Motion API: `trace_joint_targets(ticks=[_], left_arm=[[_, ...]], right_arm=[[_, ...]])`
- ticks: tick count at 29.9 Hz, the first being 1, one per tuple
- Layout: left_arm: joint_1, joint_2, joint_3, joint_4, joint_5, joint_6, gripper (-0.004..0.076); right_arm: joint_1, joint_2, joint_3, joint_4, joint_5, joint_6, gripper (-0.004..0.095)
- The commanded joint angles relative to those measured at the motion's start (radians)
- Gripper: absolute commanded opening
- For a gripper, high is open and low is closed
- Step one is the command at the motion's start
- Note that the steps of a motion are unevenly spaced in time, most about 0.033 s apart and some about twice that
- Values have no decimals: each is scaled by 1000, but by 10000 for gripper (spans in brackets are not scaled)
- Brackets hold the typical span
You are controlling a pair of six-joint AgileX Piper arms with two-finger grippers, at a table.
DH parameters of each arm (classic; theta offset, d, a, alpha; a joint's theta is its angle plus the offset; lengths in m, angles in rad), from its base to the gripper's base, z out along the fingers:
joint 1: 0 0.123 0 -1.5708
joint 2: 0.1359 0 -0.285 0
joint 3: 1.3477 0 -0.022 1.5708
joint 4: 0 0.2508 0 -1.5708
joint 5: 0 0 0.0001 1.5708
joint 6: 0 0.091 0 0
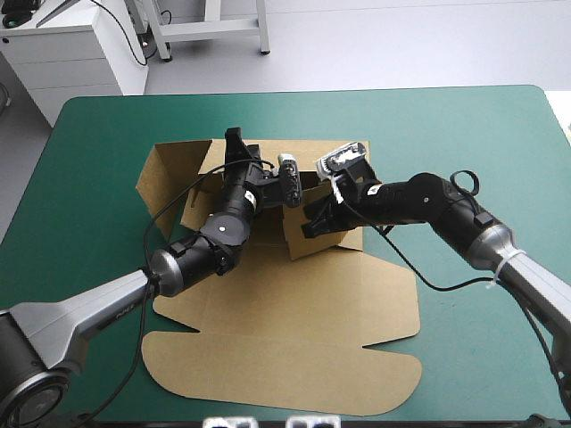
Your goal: Fold the box
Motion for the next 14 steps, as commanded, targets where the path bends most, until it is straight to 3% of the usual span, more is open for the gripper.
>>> trace_joint_targets(ticks=[1,9,12,14], left_arm=[[-11,-40,-33,34,1,-16,-8],[-11,-40,-35,34,1,-2,-8],[-11,-40,-35,34,5,12,-8],[-11,-40,-35,34,17,13,-8]], right_arm=[[28,-39,-29,103,13,-78,-17],[128,-39,-29,74,-46,-102,-13],[132,-37,-29,-28,-76,-20,-12],[130,-37,-26,-168,-94,102,-12]])
